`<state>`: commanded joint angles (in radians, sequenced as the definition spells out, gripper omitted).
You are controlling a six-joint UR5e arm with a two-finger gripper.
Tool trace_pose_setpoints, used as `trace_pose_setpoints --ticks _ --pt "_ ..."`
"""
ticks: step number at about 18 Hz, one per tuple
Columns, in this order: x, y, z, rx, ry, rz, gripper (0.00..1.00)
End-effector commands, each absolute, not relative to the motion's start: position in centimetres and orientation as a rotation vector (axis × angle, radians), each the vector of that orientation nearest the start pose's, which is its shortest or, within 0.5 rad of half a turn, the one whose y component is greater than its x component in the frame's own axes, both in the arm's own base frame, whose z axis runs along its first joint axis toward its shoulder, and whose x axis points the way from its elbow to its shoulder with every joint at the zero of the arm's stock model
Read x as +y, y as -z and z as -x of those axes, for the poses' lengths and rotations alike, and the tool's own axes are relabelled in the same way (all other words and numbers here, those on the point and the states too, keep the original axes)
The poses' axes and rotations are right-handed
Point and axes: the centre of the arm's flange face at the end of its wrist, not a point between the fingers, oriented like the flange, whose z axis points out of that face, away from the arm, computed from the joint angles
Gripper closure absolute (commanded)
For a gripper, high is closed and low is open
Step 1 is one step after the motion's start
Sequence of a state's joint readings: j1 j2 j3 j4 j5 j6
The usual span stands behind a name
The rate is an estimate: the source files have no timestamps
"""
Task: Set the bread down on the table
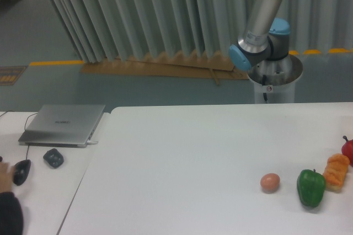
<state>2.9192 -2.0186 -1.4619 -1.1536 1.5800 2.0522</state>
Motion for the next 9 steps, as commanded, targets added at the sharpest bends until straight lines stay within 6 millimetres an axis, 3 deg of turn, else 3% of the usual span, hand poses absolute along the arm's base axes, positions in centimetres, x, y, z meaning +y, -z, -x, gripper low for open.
trace_pose_setpoints --ticks 9 --pt "27.81 -32.02 62.03 1.1 -0.121 2.961 0.0"
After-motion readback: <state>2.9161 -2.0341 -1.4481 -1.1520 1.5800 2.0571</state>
